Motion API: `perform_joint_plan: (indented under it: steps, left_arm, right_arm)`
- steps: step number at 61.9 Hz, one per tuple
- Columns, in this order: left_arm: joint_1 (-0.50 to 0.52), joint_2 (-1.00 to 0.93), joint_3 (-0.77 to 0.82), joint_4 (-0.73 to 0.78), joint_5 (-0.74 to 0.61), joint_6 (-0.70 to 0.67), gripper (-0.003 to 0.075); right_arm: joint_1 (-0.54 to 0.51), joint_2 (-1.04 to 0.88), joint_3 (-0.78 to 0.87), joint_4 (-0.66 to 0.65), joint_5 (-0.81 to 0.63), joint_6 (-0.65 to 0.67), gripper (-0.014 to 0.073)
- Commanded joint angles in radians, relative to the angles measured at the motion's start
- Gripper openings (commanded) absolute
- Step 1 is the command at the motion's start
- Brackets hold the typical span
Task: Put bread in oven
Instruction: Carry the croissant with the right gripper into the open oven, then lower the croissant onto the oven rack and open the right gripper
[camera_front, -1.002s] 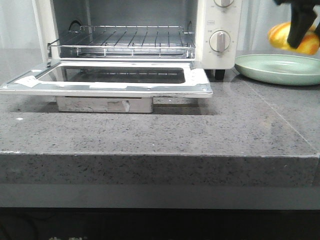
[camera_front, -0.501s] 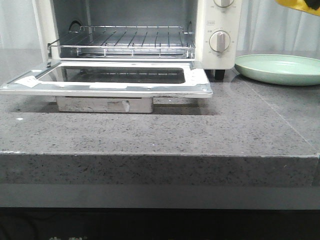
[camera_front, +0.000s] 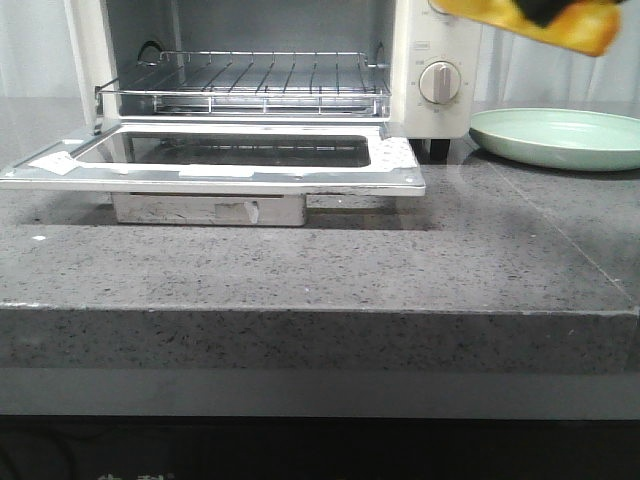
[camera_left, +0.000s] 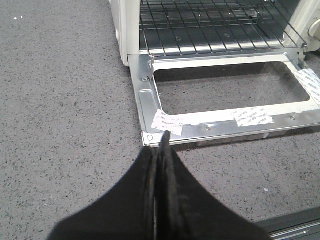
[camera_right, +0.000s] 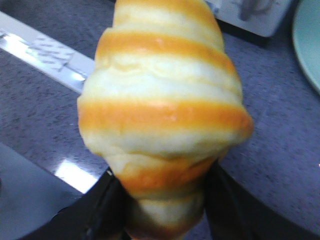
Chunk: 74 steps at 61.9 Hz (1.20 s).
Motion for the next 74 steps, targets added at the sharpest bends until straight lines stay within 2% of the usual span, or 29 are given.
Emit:
perform_joint_plan:
  steps: [1, 11, 21, 32, 54, 65, 74]
  left_arm:
    - [0.002, -0.001, -0.028, -0.005, -0.072, -0.009, -0.0018]
    - [0.002, -0.001, -0.028, -0.005, -0.072, -0.009, -0.0018]
    - [0.002, -0.001, -0.028, -0.005, -0.072, -0.009, -0.0018]
    - [0.002, -0.001, -0.028, -0.005, -0.072, -0.009, -0.0018]
    - [0.002, -0.001, -0.028, -0.005, -0.072, -0.009, -0.0018]
    - [0.002, -0.001, -0.028, -0.005, -0.072, -0.009, -0.0018]
    - [0.002, -0.001, -0.028, -0.005, -0.072, -0.009, -0.0018]
  right_arm:
    - [0.080, 0.018, -0.057, 0.001, -0.086, -0.015, 0.0133]
    - [0.183, 0.149, -0.185, -0.055, -0.080, 0.040, 0.0133]
    - [0.226, 0.308, -0.348, -0.204, -0.034, 0.146, 0.0133]
    - [0.218, 0.481, -0.548, -0.346, 0.034, 0.211, 0.0133]
    - [0.164, 0.725, -0.881, -0.421, 0.092, 0.216, 0.0133]
    - [0.143, 0.804, -0.964, -0.431, 0.088, 0.216, 0.0133]
    - [0.142, 0.838, -0.966, -0.491, 0.069, 0.216, 0.0133]
